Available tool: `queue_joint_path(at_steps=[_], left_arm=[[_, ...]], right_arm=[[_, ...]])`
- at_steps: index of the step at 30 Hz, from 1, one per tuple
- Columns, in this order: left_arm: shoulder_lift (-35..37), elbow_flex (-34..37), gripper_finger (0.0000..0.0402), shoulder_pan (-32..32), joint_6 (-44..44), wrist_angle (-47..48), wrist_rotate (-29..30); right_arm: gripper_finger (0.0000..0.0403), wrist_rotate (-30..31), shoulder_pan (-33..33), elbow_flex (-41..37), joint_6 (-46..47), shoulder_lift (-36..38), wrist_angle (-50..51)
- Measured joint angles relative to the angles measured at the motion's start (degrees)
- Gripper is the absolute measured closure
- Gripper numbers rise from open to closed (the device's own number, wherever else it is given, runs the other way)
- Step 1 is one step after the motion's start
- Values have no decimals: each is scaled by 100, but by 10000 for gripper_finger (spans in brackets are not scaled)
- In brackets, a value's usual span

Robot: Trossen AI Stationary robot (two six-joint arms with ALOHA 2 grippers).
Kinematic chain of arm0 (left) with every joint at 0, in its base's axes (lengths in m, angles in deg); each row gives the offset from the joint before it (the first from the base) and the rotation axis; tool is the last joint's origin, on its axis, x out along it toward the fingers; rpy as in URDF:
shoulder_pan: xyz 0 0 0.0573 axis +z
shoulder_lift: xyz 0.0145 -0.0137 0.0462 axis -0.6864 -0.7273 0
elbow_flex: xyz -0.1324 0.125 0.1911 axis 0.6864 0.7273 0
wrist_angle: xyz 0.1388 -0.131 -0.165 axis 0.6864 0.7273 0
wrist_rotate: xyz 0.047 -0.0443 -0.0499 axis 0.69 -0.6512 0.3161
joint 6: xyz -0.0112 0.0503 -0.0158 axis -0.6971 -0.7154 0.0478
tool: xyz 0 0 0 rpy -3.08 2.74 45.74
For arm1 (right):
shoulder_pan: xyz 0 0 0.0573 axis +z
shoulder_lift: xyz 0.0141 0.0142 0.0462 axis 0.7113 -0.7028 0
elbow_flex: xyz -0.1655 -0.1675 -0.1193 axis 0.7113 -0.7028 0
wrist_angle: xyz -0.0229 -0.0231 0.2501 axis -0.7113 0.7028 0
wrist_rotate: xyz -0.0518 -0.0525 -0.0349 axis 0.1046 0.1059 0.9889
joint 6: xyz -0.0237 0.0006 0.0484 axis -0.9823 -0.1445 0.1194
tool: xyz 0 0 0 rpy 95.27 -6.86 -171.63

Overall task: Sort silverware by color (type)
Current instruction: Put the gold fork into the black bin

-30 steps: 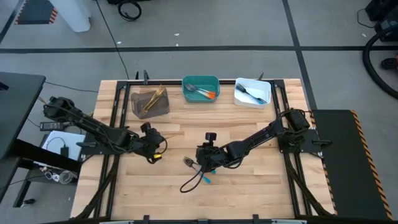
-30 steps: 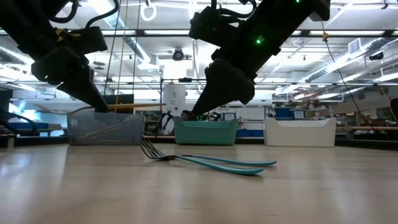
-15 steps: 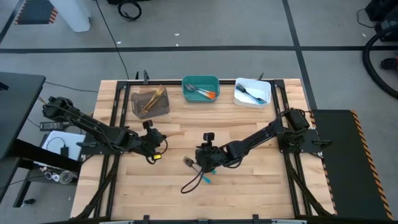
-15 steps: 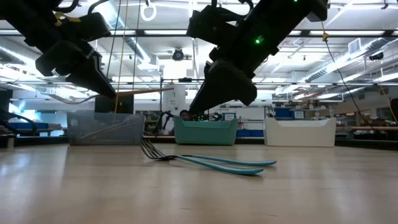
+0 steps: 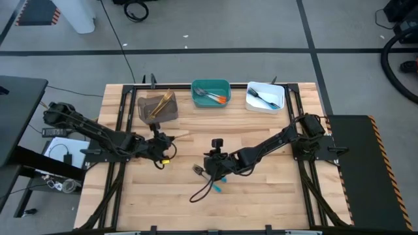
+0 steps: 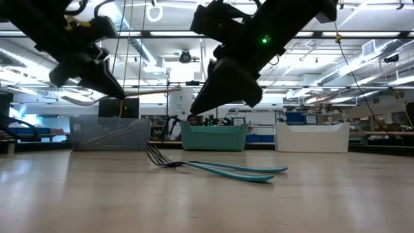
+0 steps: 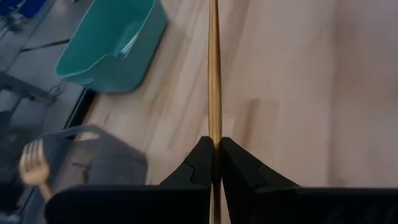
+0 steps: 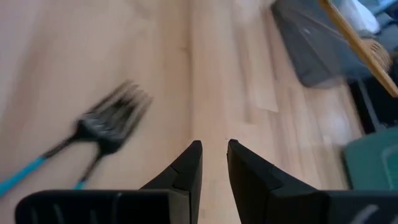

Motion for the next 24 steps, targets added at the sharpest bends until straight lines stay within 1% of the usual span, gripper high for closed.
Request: queue_joint_path(at_steps=[6, 12, 21, 24], left_arm=[[82, 261, 378, 297, -185, -118, 204], [139, 429, 378, 517, -463, -581, 205], [378, 435, 378, 681, -773, -727, 174], [379, 616, 378, 684, -779, -1123, 19]], right_arm=[[320, -280, 137, 0, -158, 0, -28], [320, -352, 216, 0, -145, 0, -44], [320, -377, 219, 0, -3, 0, -39], [320, -390, 216, 0, 17, 0, -39]])
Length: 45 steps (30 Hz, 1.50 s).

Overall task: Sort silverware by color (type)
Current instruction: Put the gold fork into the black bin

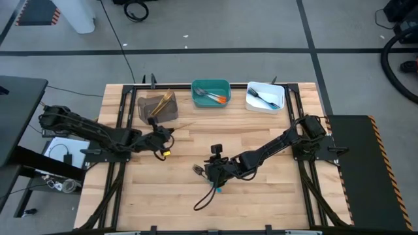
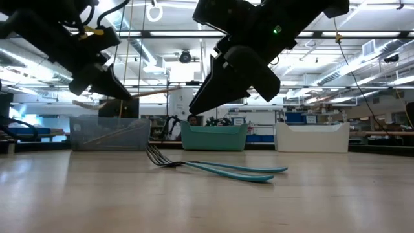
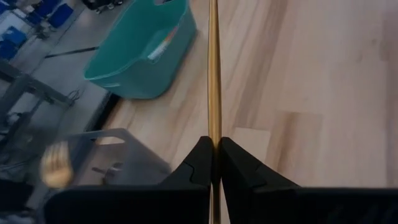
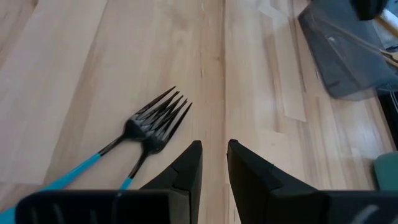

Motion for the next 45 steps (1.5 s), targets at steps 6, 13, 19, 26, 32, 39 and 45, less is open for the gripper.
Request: queue_joint_path(at_steps=[6, 13, 19, 26, 32, 39, 45], left_arm=[[33, 262, 378, 0, -98, -569, -133], [31, 262, 378, 12, -489, -1188, -125], [17, 262, 378, 156, -545, -1400, -357], [7, 262, 378, 348, -721, -1594, -602], [7, 262, 378, 849, -978, -1692, -966], [7, 263, 378, 1464, -1177, -1985, -1493], [7, 264, 378, 1821, -1188, -2184, -1916]], right_arm=[[320, 9, -3, 0, -8, 0, -26], [320, -153, -101, 0, -157, 0, -174], [320, -157, -107, -546, -360, -4, -1110], [320, -176, -133, -1215, -430, 13, -2436], [320, -148, -136, -1235, -516, 21, -2419], [320, -25, -121, -1237, -538, 95, -2263], [320, 1, -120, -1237, -573, 96, -2208]])
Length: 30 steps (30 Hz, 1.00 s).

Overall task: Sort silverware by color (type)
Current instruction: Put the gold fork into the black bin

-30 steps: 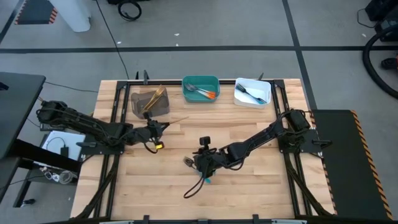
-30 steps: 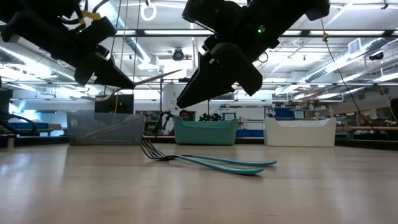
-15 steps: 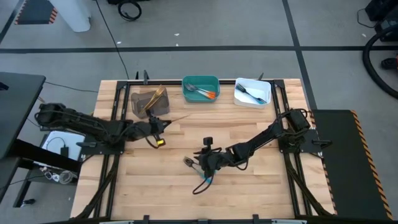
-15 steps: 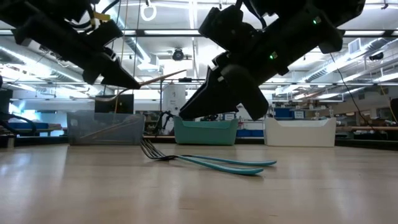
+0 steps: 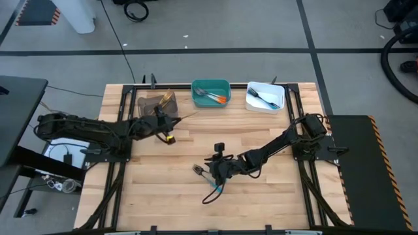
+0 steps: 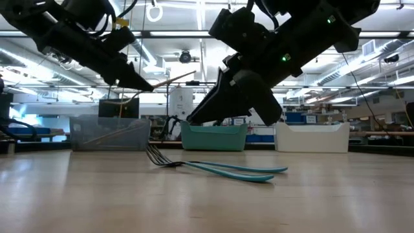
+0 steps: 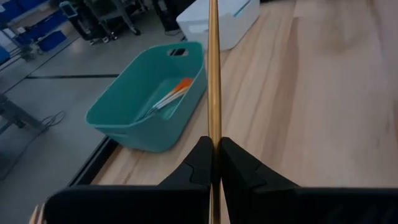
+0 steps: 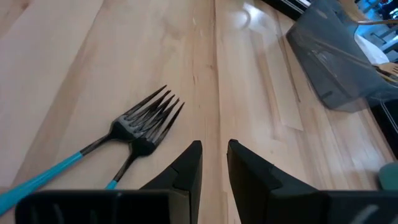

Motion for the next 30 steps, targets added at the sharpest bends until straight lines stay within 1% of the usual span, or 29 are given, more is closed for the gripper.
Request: queue_joint_path(at_steps=[4, 12, 16, 21, 25, 27, 30], left_arm=[[-2, -1, 378, 155, 19, -243, -325], [-6, 0, 378, 421, 61, -538, -751], [-148, 2, 378, 490, 65, -680, -841], [-564, 0, 378, 486, 107, -1359, -1171], [-885, 0, 378, 491, 30, -1718, -1198], [-937, 0, 378, 529, 14, -1890, -1202], [-944, -2, 378, 611, -6, -1877, -1229]], right_arm=[[320, 0, 2, 0, 8, 0, 7], [320, -2, 0, 0, 13, 0, -2], [320, -2, 2, 0, 14, 0, -8], [320, -4, 2, 0, 57, 0, -7], [320, -12, 2, 0, 59, 0, -9], [320, -31, 2, 0, 82, 0, -11], [320, -44, 2, 0, 101, 0, -22]])
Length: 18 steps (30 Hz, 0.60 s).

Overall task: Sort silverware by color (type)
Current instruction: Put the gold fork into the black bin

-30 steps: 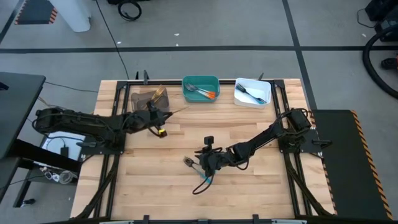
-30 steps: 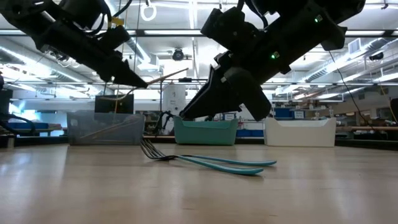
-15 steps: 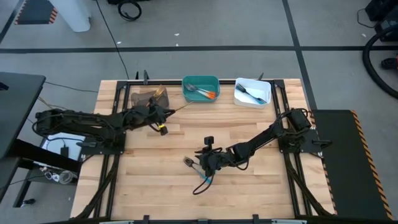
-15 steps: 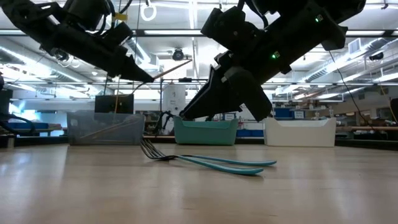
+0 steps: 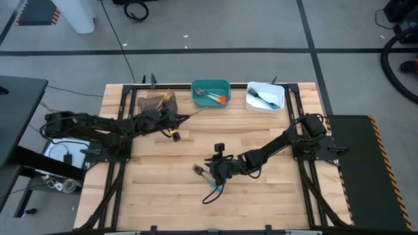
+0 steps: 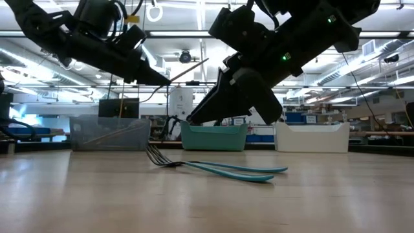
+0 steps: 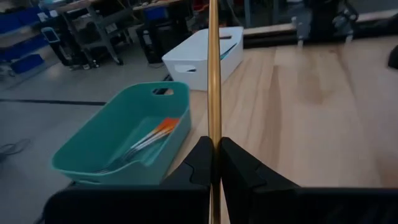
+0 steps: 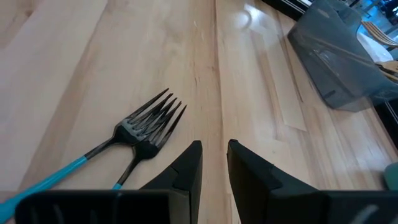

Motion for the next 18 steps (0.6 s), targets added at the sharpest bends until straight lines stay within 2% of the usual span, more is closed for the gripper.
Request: queue_joint_path(at_steps=[18], left_arm=[[54, 4, 378, 1029, -684, 22, -231]], right_arm=[[320, -7, 57, 0, 155, 0, 33]])
